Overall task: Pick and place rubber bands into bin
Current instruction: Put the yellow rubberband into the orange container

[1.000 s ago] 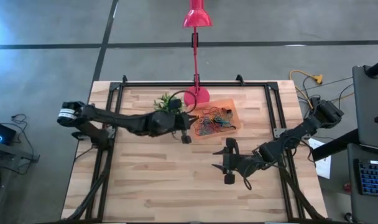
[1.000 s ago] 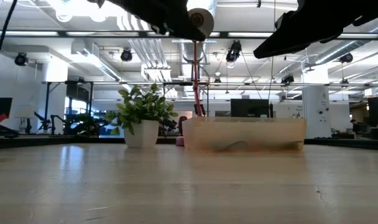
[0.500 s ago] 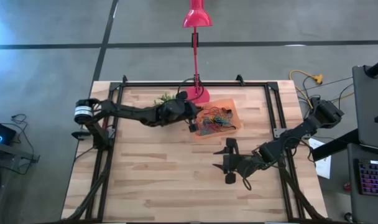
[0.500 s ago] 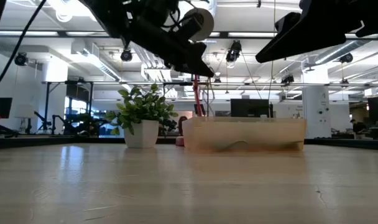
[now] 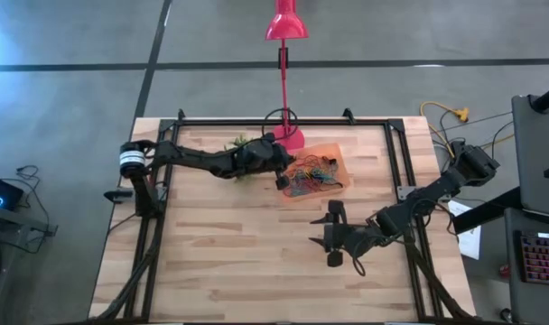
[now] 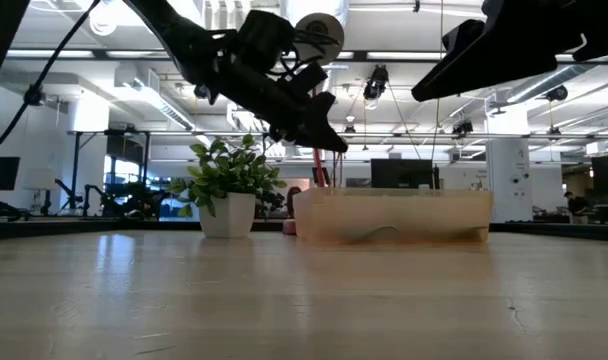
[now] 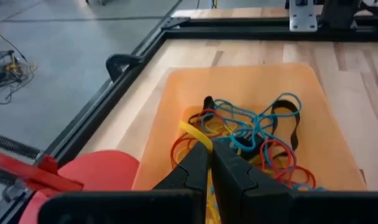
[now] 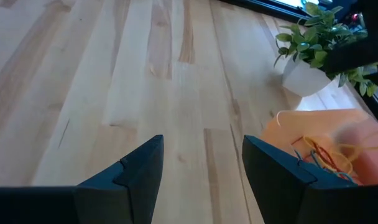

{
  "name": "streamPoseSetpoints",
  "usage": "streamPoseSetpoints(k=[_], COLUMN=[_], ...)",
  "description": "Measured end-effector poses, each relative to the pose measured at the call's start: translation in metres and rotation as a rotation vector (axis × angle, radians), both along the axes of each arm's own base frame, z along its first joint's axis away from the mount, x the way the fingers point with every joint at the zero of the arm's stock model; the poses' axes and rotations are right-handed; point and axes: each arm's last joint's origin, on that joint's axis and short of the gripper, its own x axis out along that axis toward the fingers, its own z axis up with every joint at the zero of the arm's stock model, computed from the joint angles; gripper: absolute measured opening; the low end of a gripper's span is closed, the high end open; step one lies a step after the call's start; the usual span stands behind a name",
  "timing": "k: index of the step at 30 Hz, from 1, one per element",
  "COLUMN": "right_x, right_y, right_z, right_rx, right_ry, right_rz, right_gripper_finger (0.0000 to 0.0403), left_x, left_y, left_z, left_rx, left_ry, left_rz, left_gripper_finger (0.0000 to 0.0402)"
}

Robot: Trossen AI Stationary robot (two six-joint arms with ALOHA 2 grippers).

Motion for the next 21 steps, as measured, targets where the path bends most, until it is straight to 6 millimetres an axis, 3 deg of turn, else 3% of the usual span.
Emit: streamPoseSetpoints(k=[10, 21], right_x=[0.0000, 0.0011], right_y=[-0.0001, 0.0006], right_z=[-0.0001, 0.0019], right_rx=[-0.081, -0.151], right_ry=[0.017, 0.021], right_rz=[0.053, 0.098], right_gripper_finger=[0.0206, 0.0206], left_x=[0.0015, 0.0019], left_y=[-0.0002, -0.0009], left_z=[0.0008, 0.0009], left_rx=[-0.061, -0.074], left_ry=[-0.039, -0.044], left_rz=[-0.027, -0.056], left_gripper_finger=[0.0005, 0.0142])
